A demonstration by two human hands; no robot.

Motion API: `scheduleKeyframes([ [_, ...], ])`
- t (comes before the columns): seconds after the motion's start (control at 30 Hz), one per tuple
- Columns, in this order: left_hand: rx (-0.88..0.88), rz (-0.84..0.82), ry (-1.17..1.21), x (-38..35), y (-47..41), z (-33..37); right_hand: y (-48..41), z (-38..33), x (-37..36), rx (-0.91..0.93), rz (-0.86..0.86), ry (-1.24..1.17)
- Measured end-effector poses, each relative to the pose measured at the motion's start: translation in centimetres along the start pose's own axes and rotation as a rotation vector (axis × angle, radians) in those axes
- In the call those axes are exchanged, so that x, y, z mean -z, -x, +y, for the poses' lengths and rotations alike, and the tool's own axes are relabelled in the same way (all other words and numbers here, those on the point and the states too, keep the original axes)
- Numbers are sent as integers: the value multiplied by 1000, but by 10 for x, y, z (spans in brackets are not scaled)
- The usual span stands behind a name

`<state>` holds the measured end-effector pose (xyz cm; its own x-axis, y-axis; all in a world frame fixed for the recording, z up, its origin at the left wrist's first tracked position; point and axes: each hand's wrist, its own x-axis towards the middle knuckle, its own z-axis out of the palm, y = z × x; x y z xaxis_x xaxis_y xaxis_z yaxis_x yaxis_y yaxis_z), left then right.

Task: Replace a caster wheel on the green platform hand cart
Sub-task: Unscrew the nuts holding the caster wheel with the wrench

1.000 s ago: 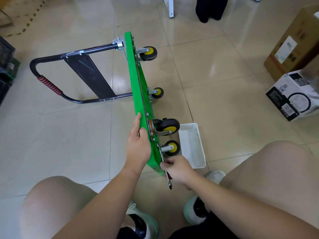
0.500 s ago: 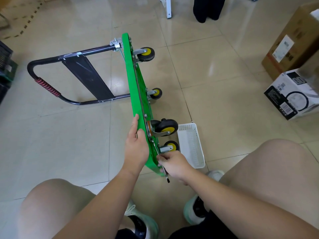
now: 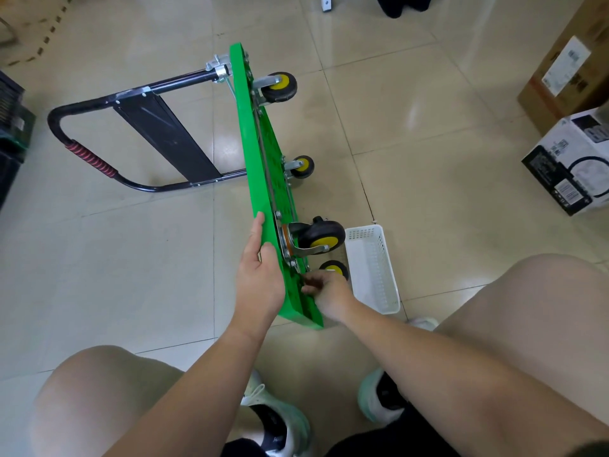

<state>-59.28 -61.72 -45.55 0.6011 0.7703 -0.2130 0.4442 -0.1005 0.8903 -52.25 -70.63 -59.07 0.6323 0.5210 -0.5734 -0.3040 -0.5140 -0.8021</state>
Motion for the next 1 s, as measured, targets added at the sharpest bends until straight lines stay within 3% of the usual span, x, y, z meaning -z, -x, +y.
scheduleKeyframes([
  [0.2, 4, 8, 21, 0, 1, 0, -11, 23, 1, 58, -20, 35],
  [0.37, 17, -13, 55, 1, 2, -2, 40, 10, 18, 79, -65, 157],
  [1.0, 38, -23, 47, 2, 6, 7, 80, -10, 13, 43, -43, -89],
])
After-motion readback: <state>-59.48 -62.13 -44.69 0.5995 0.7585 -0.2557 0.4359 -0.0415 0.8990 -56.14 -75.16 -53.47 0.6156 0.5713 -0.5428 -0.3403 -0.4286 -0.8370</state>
